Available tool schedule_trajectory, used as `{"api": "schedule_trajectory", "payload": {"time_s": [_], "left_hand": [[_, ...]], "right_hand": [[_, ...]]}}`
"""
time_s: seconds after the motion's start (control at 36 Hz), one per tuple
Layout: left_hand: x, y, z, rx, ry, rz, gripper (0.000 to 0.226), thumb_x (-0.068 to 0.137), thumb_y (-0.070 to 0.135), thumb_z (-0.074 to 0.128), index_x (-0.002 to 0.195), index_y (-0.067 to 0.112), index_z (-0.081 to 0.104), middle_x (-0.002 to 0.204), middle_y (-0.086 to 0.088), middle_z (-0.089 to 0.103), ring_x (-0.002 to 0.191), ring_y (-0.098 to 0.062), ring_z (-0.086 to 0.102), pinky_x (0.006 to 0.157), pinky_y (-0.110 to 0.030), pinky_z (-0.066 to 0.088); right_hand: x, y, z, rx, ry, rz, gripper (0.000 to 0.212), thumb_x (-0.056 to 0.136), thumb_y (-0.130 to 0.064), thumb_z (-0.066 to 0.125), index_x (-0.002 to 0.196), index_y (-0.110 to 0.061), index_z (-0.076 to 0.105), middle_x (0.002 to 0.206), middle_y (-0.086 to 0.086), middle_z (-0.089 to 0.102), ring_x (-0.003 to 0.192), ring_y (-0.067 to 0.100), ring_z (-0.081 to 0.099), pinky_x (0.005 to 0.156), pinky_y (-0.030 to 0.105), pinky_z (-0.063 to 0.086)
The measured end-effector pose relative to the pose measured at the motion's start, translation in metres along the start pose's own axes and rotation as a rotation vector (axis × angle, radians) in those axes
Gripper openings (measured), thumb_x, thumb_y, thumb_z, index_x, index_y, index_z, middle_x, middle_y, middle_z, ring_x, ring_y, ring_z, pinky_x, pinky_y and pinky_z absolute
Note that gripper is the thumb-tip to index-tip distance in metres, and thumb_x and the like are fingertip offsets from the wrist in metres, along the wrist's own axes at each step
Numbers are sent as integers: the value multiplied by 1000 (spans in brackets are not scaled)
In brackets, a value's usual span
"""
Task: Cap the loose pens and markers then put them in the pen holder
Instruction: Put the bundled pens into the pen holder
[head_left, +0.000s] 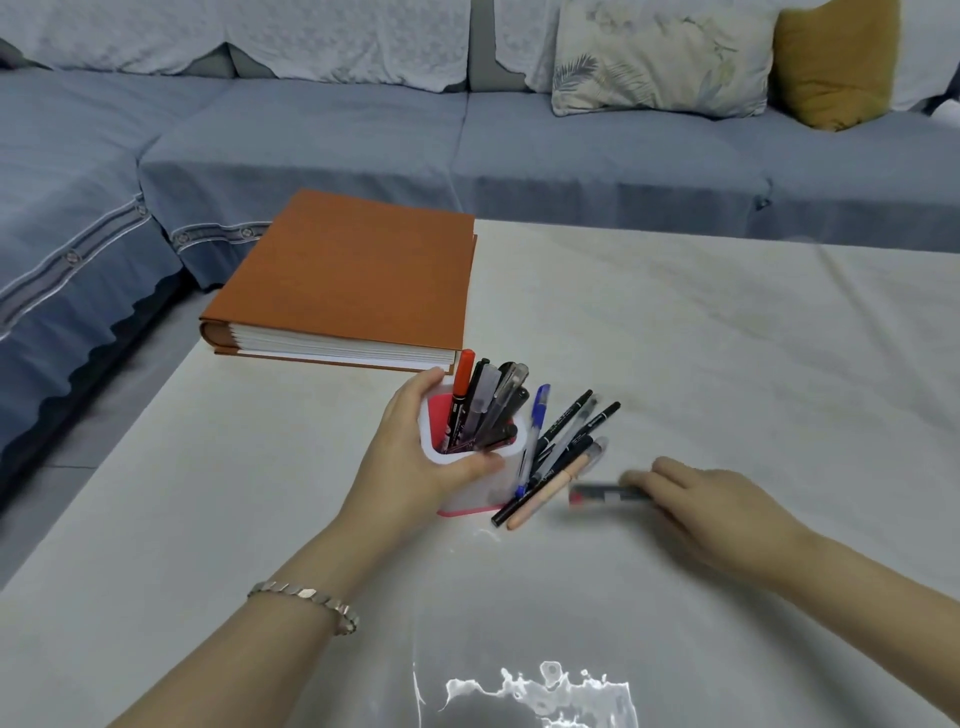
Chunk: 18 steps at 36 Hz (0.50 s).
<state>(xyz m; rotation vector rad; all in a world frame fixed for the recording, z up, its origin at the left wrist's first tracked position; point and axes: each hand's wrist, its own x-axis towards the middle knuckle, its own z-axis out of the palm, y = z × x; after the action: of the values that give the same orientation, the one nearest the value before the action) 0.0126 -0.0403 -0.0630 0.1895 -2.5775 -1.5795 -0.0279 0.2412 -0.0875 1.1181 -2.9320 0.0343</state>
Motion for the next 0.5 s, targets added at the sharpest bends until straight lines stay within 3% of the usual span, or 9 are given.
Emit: {"api": "schedule_trajectory", "payload": {"time_s": [0.08,0.11,0.17,0.22,0.33,0.42,0.5], "left_hand": [[0,1,0,0,-2,-4,83,64,26,81,132,32,33,124,20,40,104,7,42,77,-1,29],[0,1,0,-4,-5,-8,84,64,26,81,132,32,33,123,20,41,104,7,42,77,-1,29],[0,1,0,1,-8,-9,84,64,26,81,133,32,33,124,19,41,108,3,41,79,-3,31],[0,1,0,9,-11,-8,86,63,27,81,133,31,32,127,18,40,111,1,40,87,-11,32],[0,-1,0,3,-12,-2,87,62,32,81,134,30,32,133,15,40,119,-2,40,96,-21,32],[0,-1,0,0,-15,10,85,64,29,80,134,29,32,136,12,40,120,-3,39,96,-20,31],[0,0,-1,-14,-12,4,82,65,24,80,131,32,33,128,16,40,113,-1,41,86,-6,31]], "right_hand": [[11,-20,-39,306,84,163,42,92,-53,20,121,-37,46,96,-6,67,80,20,65,66,31,49],[15,-26,-55,386,88,186,47,88,-55,19,120,-37,48,92,-12,66,82,14,64,69,26,46],[23,-36,-86,438,100,165,55,79,-57,17,111,-33,54,71,-22,57,67,-2,56,64,15,39],[31,-44,-113,415,95,130,61,82,-59,11,103,-25,58,66,-10,58,69,2,54,67,16,41],[49,-64,-154,269,76,47,62,74,-65,19,100,-30,64,83,3,69,78,20,60,71,40,50],[65,-76,-161,-100,50,-89,54,79,-61,25,99,-31,64,83,-3,64,79,20,57,57,31,45],[87,-85,-154,-347,-41,-165,42,90,-53,33,99,-25,63,83,-5,47,71,22,45,46,24,24]]}}
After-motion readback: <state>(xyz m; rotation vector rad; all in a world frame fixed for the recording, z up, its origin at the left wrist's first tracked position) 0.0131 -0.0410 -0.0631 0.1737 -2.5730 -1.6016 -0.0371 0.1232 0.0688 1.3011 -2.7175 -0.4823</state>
